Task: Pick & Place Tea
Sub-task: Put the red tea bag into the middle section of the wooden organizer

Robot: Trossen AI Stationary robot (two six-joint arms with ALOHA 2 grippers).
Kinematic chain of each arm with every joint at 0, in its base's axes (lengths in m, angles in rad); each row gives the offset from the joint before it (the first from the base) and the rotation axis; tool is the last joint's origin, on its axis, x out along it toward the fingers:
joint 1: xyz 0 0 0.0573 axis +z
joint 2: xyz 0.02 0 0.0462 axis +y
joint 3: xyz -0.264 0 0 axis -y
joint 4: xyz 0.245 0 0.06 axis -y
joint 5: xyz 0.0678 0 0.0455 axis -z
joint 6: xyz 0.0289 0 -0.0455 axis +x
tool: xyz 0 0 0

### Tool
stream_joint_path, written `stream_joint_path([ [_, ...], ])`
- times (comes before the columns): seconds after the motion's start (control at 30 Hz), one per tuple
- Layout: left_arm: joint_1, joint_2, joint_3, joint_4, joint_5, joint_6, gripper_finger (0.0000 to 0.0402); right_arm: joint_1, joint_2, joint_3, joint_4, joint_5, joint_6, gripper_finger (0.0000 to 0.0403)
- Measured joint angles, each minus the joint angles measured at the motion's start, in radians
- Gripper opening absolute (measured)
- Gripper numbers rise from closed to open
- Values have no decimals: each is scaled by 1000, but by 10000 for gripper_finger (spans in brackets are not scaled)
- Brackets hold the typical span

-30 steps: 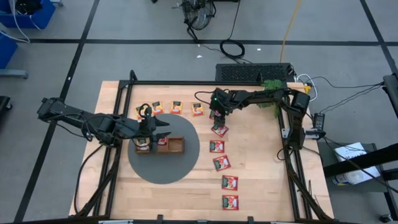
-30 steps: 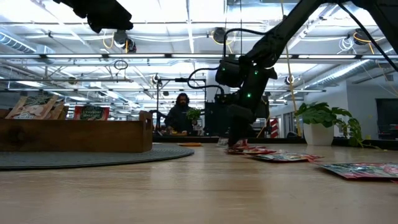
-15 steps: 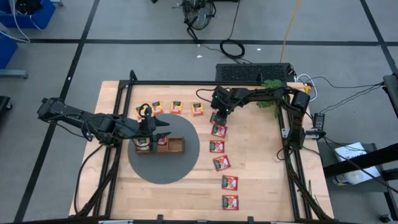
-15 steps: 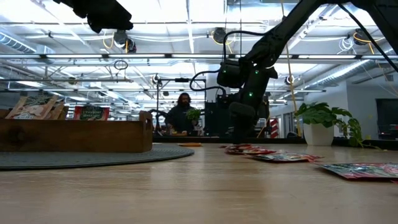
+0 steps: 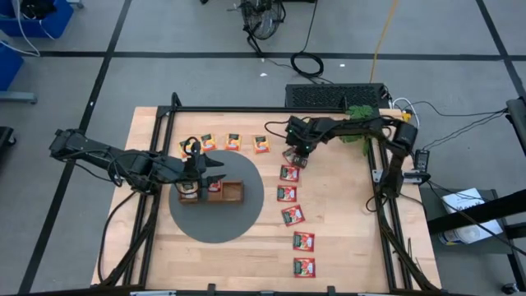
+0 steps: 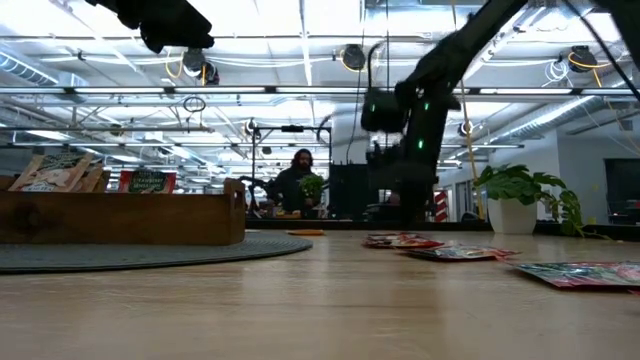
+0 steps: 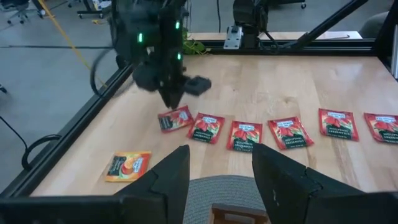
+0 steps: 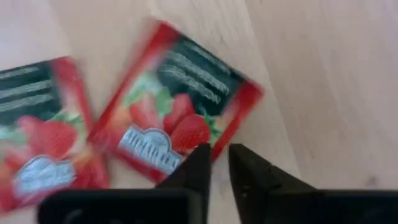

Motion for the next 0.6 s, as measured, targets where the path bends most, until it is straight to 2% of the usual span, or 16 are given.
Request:
stream_joint_path([
  [0.17,0,0,0,0,0,0,177,58,-104,7,-65,37,-3,168],
  [0.27,0,0,0,0,0,0,177,98,-118,5,-57,110,52,247],
  [0.37,0,0,0,0,0,0,177,124,-93,9,-48,139,131,312],
  [0.47,0,0,0,0,0,0,177,133,-36,6,-74,137,229,349],
  [0.6,0,0,0,0,0,0,177,124,27,7,-61,141,303,355],
])
